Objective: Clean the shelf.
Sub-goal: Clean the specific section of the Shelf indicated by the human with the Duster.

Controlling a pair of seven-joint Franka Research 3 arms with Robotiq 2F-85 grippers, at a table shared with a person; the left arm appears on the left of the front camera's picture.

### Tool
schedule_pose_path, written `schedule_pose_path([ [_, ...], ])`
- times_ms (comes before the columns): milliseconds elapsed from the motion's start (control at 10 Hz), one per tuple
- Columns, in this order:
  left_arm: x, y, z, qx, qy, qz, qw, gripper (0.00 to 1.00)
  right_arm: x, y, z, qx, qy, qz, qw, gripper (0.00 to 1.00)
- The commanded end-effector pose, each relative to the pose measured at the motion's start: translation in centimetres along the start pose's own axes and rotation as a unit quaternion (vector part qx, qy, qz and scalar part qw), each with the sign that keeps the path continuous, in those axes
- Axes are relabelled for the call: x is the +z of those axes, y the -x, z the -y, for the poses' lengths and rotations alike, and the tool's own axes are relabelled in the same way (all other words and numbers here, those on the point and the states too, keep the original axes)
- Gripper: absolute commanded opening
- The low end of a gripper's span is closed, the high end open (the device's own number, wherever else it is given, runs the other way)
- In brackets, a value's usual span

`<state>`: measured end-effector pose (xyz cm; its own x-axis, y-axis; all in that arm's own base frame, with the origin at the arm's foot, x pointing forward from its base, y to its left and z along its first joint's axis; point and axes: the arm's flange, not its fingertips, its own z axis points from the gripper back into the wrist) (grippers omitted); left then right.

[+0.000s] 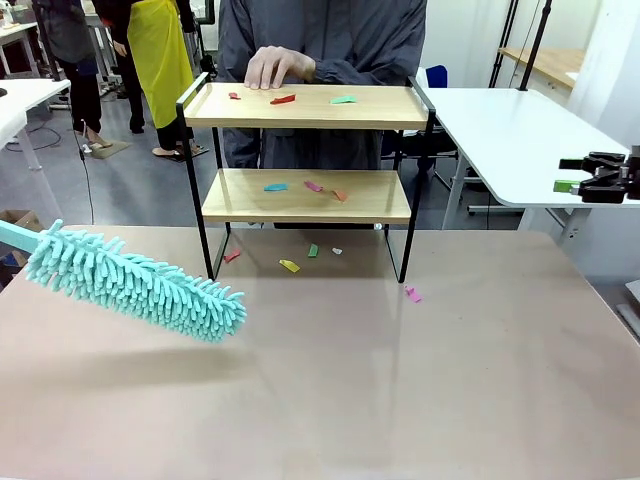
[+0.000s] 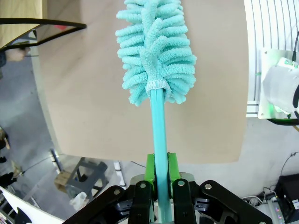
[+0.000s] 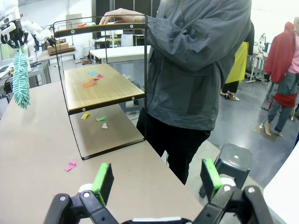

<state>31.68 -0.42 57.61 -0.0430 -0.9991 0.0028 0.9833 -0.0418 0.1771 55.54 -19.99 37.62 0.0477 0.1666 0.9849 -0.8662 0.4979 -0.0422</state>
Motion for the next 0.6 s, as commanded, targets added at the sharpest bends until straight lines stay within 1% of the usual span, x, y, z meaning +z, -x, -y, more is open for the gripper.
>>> schedule_pose_path([
  [0,0.1,0.2,0.3,-0.008,0.001,0.003,1.0,0.13,-0.1,-0.2,-0.1,0.002,-0.001,-0.001,1.0,1.0],
  [300,0.1,0.2,0.3,-0.008,0.001,0.003,1.0,0.13,-0.1,-0.2,-0.1,0.002,-0.001,-0.001,1.0,1.0],
  [400,0.0,0.0,0.0,0.0,0.0,0.0,1.0,0.13,-0.1,-0.2,-0.1,0.002,-0.001,-0.001,1.0,1.0],
  [500,1.9,-0.1,1.6,0.011,0.002,0.024,1.0,0.13,-0.1,-0.2,-0.1,0.002,-0.001,-0.001,1.0,1.0],
])
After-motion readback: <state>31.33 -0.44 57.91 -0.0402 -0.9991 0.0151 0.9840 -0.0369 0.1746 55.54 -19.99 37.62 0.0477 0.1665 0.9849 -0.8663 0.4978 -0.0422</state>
